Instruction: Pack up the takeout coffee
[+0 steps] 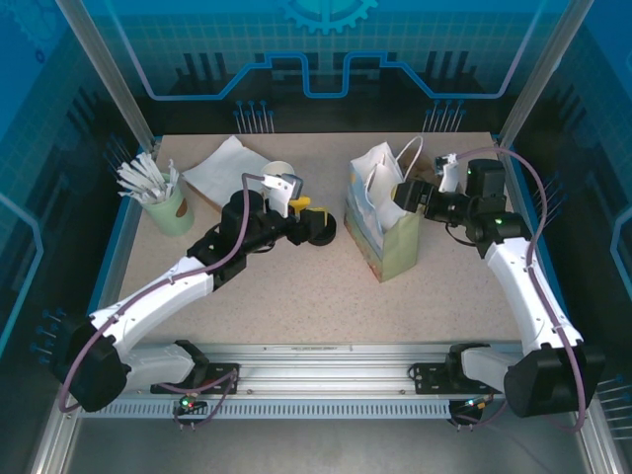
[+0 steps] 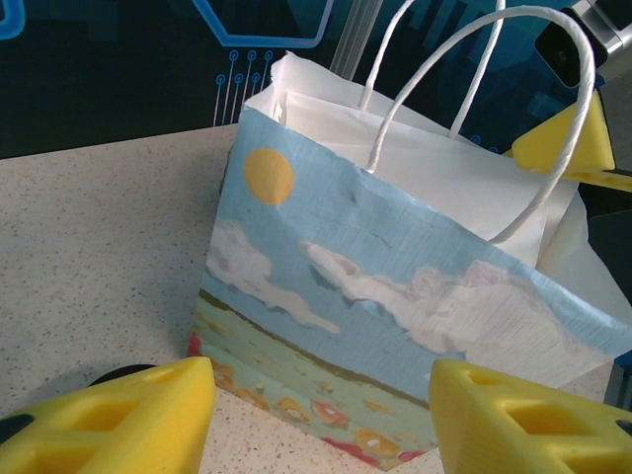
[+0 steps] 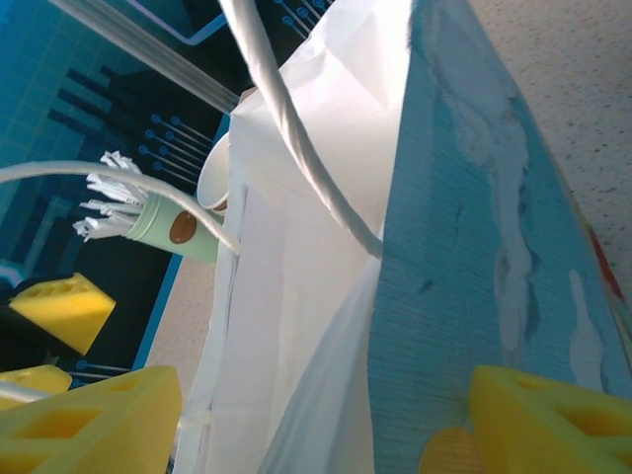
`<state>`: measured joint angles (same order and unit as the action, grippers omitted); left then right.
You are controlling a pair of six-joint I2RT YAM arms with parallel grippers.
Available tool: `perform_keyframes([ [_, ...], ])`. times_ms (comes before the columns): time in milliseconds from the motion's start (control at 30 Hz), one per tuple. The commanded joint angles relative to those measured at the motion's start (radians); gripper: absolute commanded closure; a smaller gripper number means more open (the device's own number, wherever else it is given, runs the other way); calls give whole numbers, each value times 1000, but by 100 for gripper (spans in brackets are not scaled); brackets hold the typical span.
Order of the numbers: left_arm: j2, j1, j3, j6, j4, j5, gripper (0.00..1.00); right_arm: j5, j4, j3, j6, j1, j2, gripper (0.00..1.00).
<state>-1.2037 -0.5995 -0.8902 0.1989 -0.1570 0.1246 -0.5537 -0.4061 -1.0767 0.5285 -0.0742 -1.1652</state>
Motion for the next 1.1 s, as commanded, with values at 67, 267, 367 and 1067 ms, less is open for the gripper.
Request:
perform_keyframes([
  [67,-13,-2,-36,21,24,30,39,14,22,4,17,-27,-2,23],
  [267,-4,-2,-33,2,43,8,39,67,-85,-52,-67,21,15,22],
  [367,9,-2,-24,-16,51,-29,37,88,-148,-89,-116,82,33,21],
  [1067,87,440,330,-1,-138,-564,4,1014,347,296,-397,118,-20,0],
])
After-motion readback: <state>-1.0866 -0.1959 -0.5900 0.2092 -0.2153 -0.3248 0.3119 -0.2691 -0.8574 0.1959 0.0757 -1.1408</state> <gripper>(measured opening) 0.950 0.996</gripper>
